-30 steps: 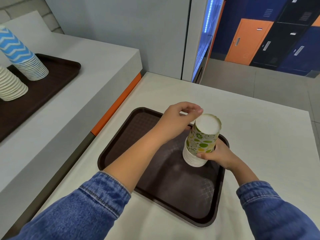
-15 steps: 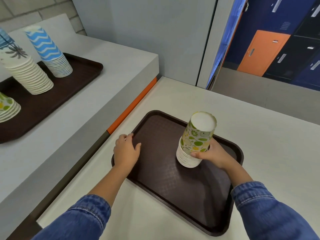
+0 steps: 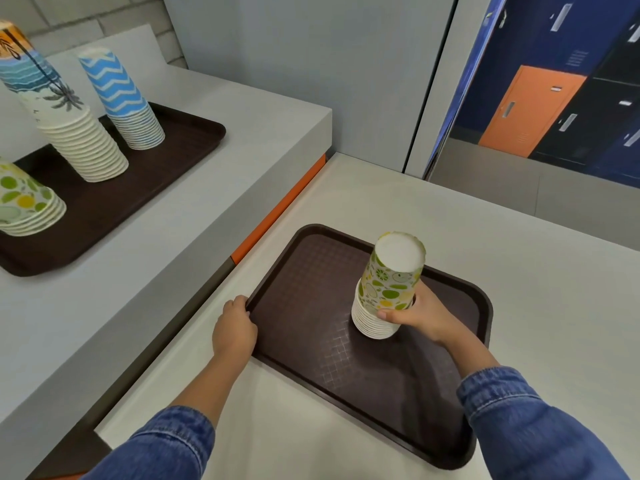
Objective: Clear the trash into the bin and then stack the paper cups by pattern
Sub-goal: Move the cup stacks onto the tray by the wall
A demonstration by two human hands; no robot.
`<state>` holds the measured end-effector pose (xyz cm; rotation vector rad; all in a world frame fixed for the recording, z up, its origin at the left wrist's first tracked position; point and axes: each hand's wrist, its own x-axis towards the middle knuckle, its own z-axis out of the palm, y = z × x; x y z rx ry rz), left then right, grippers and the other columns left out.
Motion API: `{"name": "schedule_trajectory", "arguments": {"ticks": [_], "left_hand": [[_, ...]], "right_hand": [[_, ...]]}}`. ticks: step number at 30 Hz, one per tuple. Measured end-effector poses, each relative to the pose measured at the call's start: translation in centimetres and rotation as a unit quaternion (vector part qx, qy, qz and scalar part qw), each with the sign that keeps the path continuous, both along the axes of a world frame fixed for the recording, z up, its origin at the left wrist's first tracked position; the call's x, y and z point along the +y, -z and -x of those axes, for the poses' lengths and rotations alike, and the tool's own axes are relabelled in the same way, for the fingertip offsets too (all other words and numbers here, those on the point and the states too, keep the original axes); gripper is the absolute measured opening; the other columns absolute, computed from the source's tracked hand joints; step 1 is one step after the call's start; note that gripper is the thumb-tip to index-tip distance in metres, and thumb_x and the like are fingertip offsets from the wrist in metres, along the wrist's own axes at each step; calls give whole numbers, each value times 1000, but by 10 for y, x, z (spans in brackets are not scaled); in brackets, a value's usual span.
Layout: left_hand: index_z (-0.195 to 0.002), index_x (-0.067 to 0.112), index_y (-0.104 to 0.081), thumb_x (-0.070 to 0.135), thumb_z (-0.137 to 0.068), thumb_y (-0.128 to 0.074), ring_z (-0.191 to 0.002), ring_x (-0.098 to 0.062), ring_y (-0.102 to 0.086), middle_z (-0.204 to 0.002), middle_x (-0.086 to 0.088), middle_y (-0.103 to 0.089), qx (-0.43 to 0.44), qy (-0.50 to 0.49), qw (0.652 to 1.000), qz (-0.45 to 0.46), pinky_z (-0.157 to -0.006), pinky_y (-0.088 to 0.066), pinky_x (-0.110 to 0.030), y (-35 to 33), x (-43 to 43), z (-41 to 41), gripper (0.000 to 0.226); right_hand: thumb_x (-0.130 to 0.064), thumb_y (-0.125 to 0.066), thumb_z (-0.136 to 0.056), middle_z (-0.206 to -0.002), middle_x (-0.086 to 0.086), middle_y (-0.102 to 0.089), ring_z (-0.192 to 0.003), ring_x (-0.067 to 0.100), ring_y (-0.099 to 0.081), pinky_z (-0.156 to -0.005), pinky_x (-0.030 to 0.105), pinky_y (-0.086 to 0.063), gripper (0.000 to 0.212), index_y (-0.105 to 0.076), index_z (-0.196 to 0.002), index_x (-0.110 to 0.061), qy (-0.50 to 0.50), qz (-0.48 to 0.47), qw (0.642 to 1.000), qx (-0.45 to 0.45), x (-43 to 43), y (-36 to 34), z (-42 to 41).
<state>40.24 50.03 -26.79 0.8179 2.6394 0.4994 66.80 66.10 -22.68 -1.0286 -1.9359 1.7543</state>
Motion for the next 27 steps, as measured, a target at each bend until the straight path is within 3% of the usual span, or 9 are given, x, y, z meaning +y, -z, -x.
{"name": "schedule_trajectory", "arguments": {"ticks": [9,14,16,19,23,27], "left_hand": [[-126,12,-53,11,-95,-52,-97,-26,-63,-116,-9,-58,-8,12,1000,2,-84,-55,-35,-4,4,1,31],[-138,16,-43,37,-92,-56,-122,-26,-51,-136,-10,-47,56,38,998,7,-95,-48,-36,-38,2,1,52],[-131,19,-52,39,-91,-57,-119,-23,-53,-132,-6,-52,78,55,993,-63,-95,-47,-34,-65,-1,5,45],[-114,18,-64,34,-93,-56,-102,-14,-56,-112,1,-57,85,78,973,-198,-84,-47,-26,-113,-14,22,28],[-96,15,-69,17,-89,-60,-86,-13,-55,-95,4,-56,158,50,919,-359,-75,-47,-28,-178,-44,70,11],[-98,11,-67,12,-88,-60,-88,-20,-57,-99,-3,-57,223,-53,875,-427,-75,-48,-30,-214,-88,141,13]], "right_hand": [[-34,-86,-50,-115,-3,-69,-108,10,-64,-85,19,-51,89,-50,-129,-12,11,1,1000,-1,-8,-5,-4],[-33,-86,-50,-117,-2,-68,-108,10,-64,-89,24,-52,90,-50,-129,-11,0,-3,1000,21,-10,-32,15],[-35,-87,-48,-116,-2,-68,-108,10,-64,-88,24,-53,93,-50,-129,-10,-18,-14,999,39,-10,-52,34],[-49,-89,-42,-115,-4,-68,-108,11,-64,-86,24,-53,102,-50,-128,-11,-43,-33,996,73,-11,-89,76],[-45,-90,-44,-117,1,-68,-110,17,-64,-90,30,-52,100,-50,-128,-7,-78,-50,988,121,-18,-139,152],[-29,-82,-49,-111,-7,-68,-106,10,-65,-87,24,-52,75,-53,-118,-21,-145,-48,975,164,-36,-191,247]]}}
